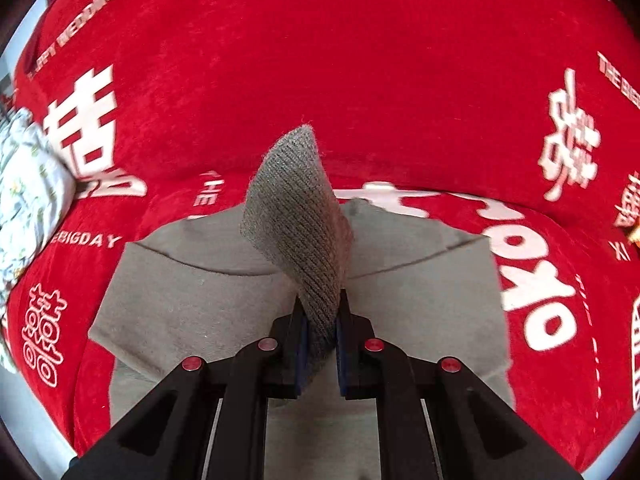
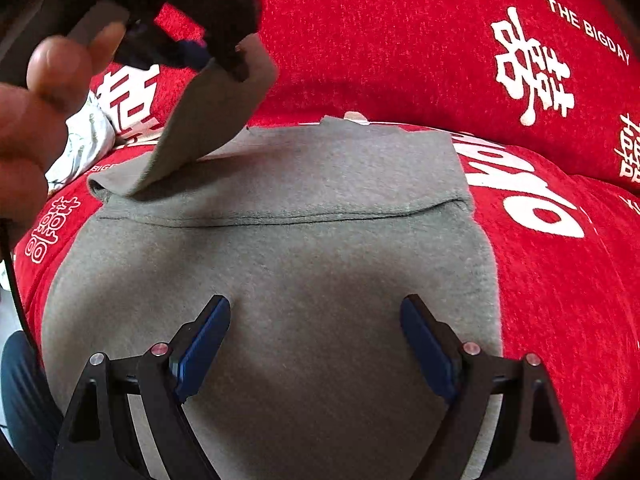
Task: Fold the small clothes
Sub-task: 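Lift the sleeve with the left gripper and fold it across the sweater body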
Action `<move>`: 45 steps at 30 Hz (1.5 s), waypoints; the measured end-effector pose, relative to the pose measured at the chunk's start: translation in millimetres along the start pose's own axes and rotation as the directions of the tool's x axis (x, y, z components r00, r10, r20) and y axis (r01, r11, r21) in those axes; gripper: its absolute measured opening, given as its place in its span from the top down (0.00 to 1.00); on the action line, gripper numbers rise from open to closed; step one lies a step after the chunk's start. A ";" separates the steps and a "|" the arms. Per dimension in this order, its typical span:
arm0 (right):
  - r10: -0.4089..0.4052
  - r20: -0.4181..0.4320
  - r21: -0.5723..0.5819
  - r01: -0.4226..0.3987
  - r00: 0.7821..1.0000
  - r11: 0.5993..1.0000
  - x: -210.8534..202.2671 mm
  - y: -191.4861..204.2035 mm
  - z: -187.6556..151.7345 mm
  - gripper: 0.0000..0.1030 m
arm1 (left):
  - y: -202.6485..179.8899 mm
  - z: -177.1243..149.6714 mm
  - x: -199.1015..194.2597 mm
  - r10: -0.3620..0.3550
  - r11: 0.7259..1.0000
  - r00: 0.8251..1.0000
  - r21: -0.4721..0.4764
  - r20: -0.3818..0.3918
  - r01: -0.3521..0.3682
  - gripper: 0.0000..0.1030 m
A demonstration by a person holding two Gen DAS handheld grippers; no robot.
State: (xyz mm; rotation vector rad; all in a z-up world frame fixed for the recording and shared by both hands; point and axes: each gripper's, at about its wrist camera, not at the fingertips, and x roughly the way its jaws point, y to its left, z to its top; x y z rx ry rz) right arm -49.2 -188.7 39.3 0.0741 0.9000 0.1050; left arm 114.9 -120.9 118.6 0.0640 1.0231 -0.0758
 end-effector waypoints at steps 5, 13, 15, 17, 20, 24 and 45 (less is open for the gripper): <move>-0.001 0.009 -0.001 0.001 1.000 1.000 -0.3 -3.4 -2.4 0.13 | -26.3 -2.4 -2.2 -0.024 0.998 1.000 0.062 -0.003 0.025 0.88; 0.008 0.028 -0.005 -0.008 1.000 1.000 -3.5 -2.3 -7.6 0.13 | -49.4 -9.8 4.3 -0.077 0.989 0.996 0.123 -0.039 0.081 0.88; 0.014 0.031 -0.001 -0.014 0.999 1.000 -3.8 -3.7 -7.8 0.13 | -53.7 -11.5 8.5 -0.080 0.987 0.995 0.139 -0.051 0.086 0.88; 0.015 0.034 -0.008 -0.015 0.999 1.000 -4.1 -2.9 -8.9 0.13 | -56.4 -13.0 12.1 -0.099 0.983 0.993 0.146 -0.063 0.108 0.88; 0.013 0.040 -0.014 -0.013 0.999 1.000 -4.1 -2.4 -10.8 0.13 | -61.0 -15.5 15.6 -0.116 0.979 0.990 0.159 -0.075 0.126 0.88; 0.006 0.043 -0.018 -0.005 0.999 1.000 -3.2 -0.8 -10.5 0.13 | -65.1 -18.2 21.9 -0.154 0.972 0.984 0.163 -0.095 0.168 0.88; 0.033 0.061 -0.022 -0.031 0.998 0.999 -3.5 0.7 -12.7 0.09 | -73.9 -31.5 70.1 -0.324 0.925 0.918 0.126 -0.229 0.358 0.58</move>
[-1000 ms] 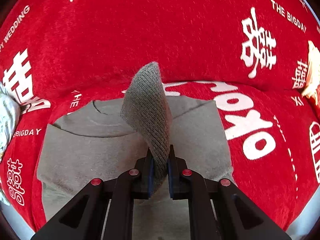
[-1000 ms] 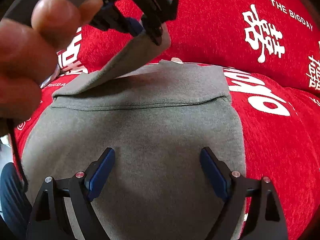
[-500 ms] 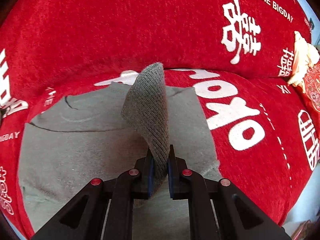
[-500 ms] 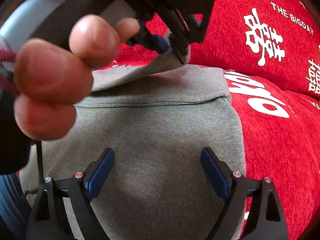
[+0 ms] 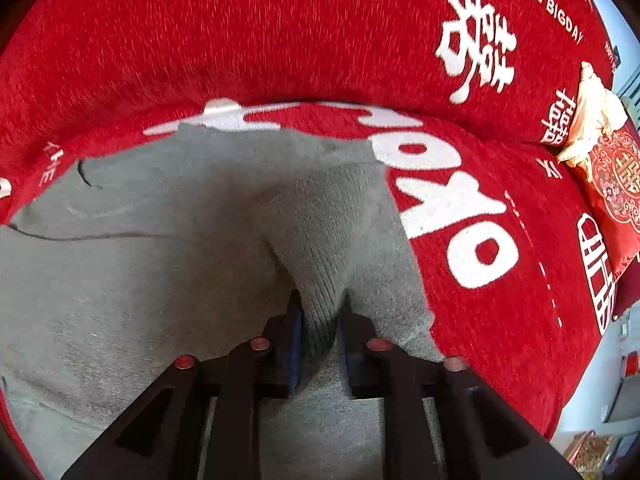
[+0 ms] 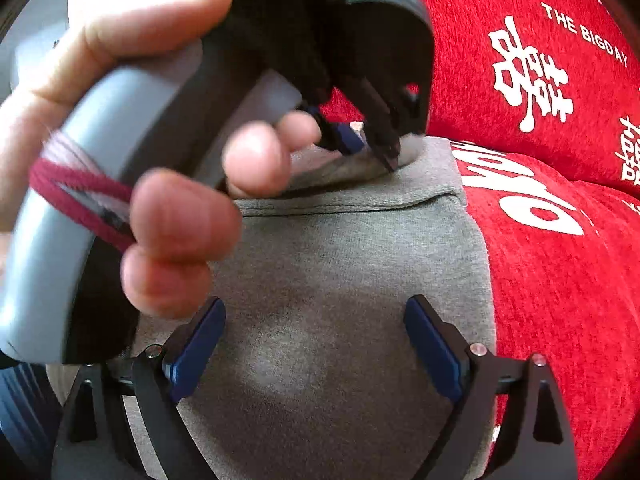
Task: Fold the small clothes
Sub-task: 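Lift the sleeve with the left gripper and fold it across the sweater body, then open the left gripper on the folded sleeve and withdraw both grippers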
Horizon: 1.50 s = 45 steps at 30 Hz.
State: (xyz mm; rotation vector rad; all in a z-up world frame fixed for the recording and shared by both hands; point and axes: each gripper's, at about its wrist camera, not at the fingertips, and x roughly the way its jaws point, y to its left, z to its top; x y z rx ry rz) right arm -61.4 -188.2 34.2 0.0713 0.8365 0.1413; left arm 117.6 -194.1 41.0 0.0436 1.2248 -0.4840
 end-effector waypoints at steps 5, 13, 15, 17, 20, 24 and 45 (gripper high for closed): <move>0.009 0.004 0.000 -0.009 1.000 1.000 -1.8 -3.0 -0.9 0.09 | -1.7 -2.3 1.2 -0.001 1.000 1.000 0.017 0.006 0.001 0.30; 0.008 0.000 -0.015 -0.008 1.000 1.000 -4.3 -6.8 -2.2 0.07 | 23.7 6.7 -27.5 -0.275 0.959 0.960 -0.051 0.059 0.278 0.30; 0.002 -0.003 -0.024 -0.002 1.000 1.000 -4.9 -7.4 -2.5 0.07 | 30.2 9.1 -19.9 -0.337 0.936 0.941 -0.102 0.026 0.338 0.30; 0.004 -0.003 -0.025 -0.004 1.000 1.000 -6.4 -10.2 -2.9 0.06 | 25.9 7.5 -7.9 -0.459 0.885 0.887 -0.114 -0.045 0.452 0.30; 0.014 0.000 -0.022 -0.014 1.000 1.000 -11.1 -13.3 -6.6 0.06 | 5.9 1.3 2.6 -0.556 0.831 0.817 -0.077 -0.153 0.551 0.30; 0.043 0.007 -0.005 -0.043 0.999 0.999 -20.1 -21.4 -9.4 0.06 | -4.5 -4.7 -3.2 -0.552 0.828 0.808 -0.018 -0.207 0.561 0.30; -0.047 -0.142 0.093 0.061 0.989 0.994 52.2 -49.8 79.5 0.08 | 196.5 -74.2 -70.6 0.039 0.982 0.986 -0.188 0.161 -0.008 0.30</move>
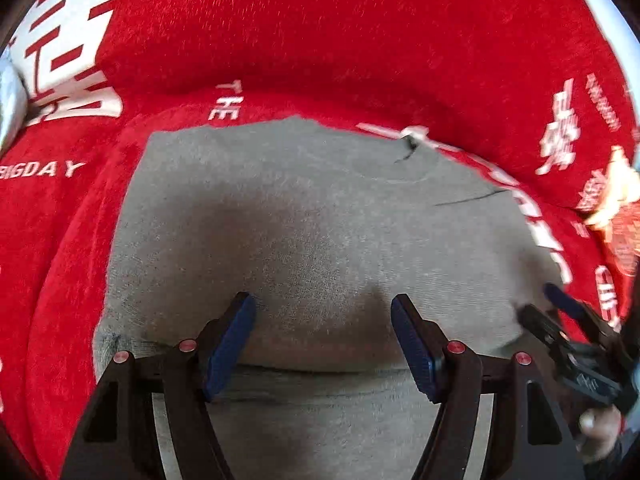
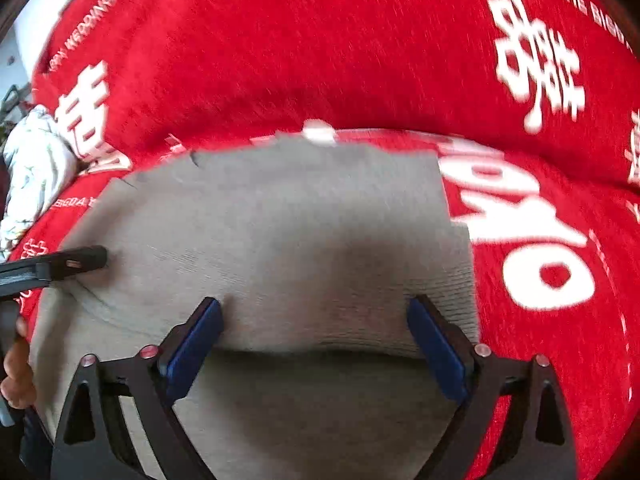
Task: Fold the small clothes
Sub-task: 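Open the left gripper on the folded sleeve and withdraw both grippers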
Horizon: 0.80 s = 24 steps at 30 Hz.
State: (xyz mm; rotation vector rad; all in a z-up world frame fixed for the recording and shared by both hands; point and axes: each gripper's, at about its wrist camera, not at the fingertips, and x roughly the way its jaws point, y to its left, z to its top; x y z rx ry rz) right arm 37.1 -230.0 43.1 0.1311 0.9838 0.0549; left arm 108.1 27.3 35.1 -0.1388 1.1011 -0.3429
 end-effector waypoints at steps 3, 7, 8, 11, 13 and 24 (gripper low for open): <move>-0.050 0.010 -0.005 0.050 0.999 0.999 -9.6 8.6 1.5 0.08 | -1.2 -2.4 -12.7 0.051 0.998 0.998 0.022 0.038 -0.052 0.30; -0.047 0.020 -0.033 0.048 0.999 0.998 -8.0 38.1 9.5 0.08 | -13.4 -6.0 -7.8 0.087 0.994 0.995 0.066 0.046 -0.090 0.30; -0.066 0.011 -0.047 0.067 0.998 0.997 -2.8 45.2 11.8 0.08 | -11.5 -11.2 -4.4 0.125 0.988 0.991 0.082 0.042 -0.128 0.30; -0.122 -0.053 -0.083 0.117 0.991 0.990 17.8 59.6 7.9 0.08 | -14.0 -25.7 -5.0 0.193 0.969 0.977 0.137 0.085 -0.204 0.30; -0.155 -0.012 -0.081 0.153 0.988 0.985 7.7 64.4 4.7 0.08 | -18.1 -30.6 -15.3 0.206 0.966 0.973 0.141 0.101 -0.219 0.30; -0.131 -0.020 -0.067 0.129 0.991 0.989 -8.9 82.6 -42.0 0.05 | -32.0 -84.5 -24.4 0.209 0.962 0.969 0.153 0.132 -0.228 0.27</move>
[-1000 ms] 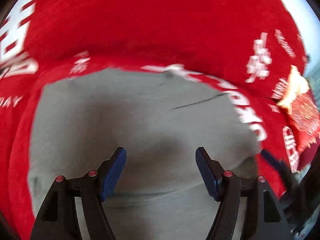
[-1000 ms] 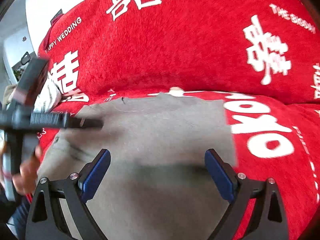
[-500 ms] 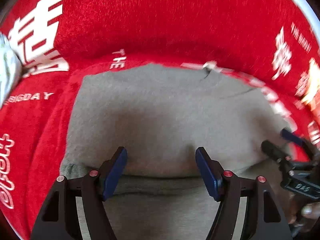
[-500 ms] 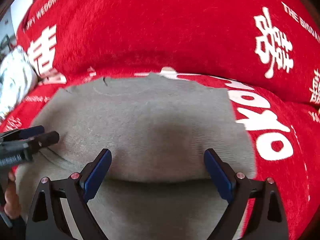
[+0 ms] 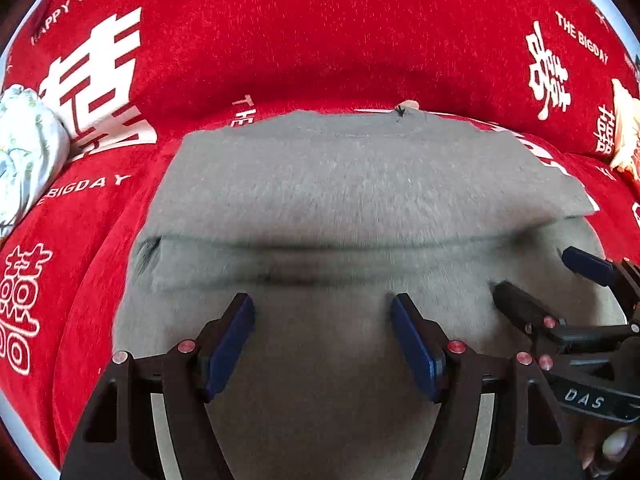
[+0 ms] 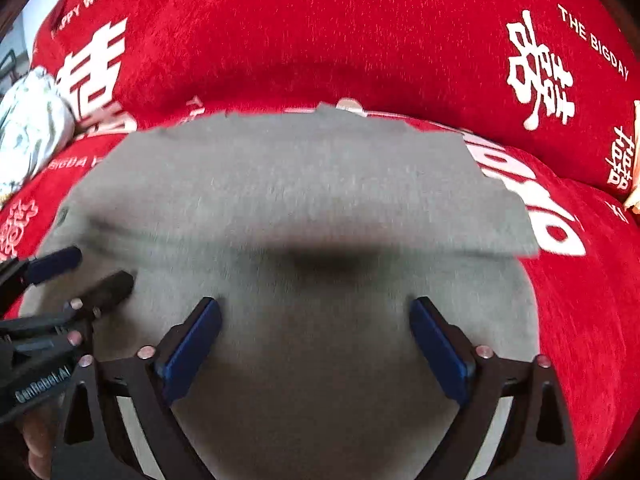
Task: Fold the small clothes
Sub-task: 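Open the left gripper on the folded sleeve and withdraw both grippers, then grasp the sweater hem with both grippers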
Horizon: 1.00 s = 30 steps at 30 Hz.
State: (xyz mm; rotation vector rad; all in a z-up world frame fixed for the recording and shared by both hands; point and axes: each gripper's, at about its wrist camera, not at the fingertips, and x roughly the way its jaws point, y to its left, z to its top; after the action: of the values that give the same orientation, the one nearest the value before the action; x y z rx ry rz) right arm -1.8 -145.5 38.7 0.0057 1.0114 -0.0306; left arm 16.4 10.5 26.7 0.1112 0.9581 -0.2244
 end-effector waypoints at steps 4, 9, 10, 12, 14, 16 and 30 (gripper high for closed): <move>-0.004 0.025 -0.017 0.004 1.000 1.000 -16.2 4.4 -23.2 0.03 | 2.8 -17.4 -9.8 0.021 1.000 1.000 -0.020 0.008 -0.021 0.17; -0.001 0.050 -0.034 0.003 0.999 0.999 -35.4 9.2 -50.9 0.02 | 3.4 -43.0 -27.9 0.022 1.000 0.999 -0.014 0.024 -0.022 0.17; 0.001 0.056 -0.043 0.001 0.998 0.999 -39.6 10.4 -57.3 0.02 | 3.7 -47.6 -30.9 0.022 1.000 0.999 -0.012 0.026 -0.022 0.17; 0.007 0.065 -0.060 -0.003 0.998 0.998 -47.9 11.5 -69.6 0.02 | 4.9 -60.3 -39.3 0.018 1.000 0.999 -0.017 0.029 -0.018 0.17; 0.016 0.072 -0.077 -0.010 0.997 0.997 -57.4 11.8 -85.9 0.01 | 5.8 -73.6 -47.0 0.011 1.000 0.999 -0.013 0.036 -0.011 0.17; 0.025 0.078 -0.104 -0.017 0.997 0.994 -65.8 12.1 -101.8 0.01 | 4.7 -84.5 -53.4 0.019 1.000 0.999 0.008 0.038 -0.019 0.09; 0.007 0.077 -0.332 0.019 0.997 0.943 -84.7 45.5 -151.3 0.01 | -25.2 -140.1 -73.4 0.045 0.989 0.999 0.140 0.009 -0.046 0.00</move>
State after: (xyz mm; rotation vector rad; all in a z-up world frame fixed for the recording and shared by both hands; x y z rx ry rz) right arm -173.7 -95.2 29.7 -0.3057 0.9293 0.1339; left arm -142.0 23.4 6.9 0.2615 0.9324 -0.2498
